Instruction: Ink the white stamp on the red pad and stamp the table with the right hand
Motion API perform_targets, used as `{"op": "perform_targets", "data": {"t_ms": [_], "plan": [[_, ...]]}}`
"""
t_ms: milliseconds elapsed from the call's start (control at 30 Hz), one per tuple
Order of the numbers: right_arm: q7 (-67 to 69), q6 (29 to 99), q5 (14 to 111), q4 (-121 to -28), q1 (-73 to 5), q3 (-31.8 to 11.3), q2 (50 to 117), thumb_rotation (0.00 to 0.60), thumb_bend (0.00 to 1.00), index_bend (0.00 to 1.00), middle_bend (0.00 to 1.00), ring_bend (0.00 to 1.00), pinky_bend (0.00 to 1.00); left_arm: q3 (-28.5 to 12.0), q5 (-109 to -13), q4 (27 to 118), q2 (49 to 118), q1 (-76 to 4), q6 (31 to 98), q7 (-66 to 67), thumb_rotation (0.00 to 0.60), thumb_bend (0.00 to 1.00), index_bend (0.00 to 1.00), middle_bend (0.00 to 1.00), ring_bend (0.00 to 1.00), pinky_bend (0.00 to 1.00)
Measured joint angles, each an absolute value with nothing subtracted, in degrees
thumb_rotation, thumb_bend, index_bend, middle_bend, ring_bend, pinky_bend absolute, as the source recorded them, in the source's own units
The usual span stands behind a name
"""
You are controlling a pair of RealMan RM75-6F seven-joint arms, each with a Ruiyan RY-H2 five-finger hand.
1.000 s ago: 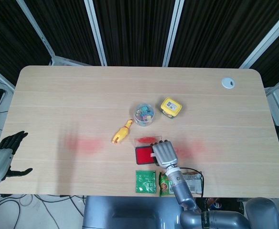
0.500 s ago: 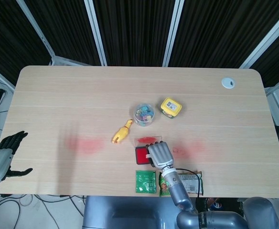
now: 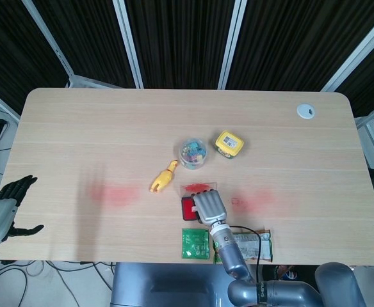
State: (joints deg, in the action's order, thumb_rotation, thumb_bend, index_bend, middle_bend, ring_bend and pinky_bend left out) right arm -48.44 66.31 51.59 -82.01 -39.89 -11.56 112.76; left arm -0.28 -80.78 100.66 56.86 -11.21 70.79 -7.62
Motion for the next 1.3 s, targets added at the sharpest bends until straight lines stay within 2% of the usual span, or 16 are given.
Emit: {"op": "perform_targets", "data": {"t_ms": [1300], "plan": [[-48.8, 67.4, 48.1, -83.7, -40.5, -12.3, 112.6, 0.600, 0.61, 0.76, 0.62, 0.50, 0.50, -0.2, -80.9, 100.6, 57.0, -11.1, 71.0, -7.4, 0.600, 0.00, 0.00, 0.00, 0.00, 0.00]]}}
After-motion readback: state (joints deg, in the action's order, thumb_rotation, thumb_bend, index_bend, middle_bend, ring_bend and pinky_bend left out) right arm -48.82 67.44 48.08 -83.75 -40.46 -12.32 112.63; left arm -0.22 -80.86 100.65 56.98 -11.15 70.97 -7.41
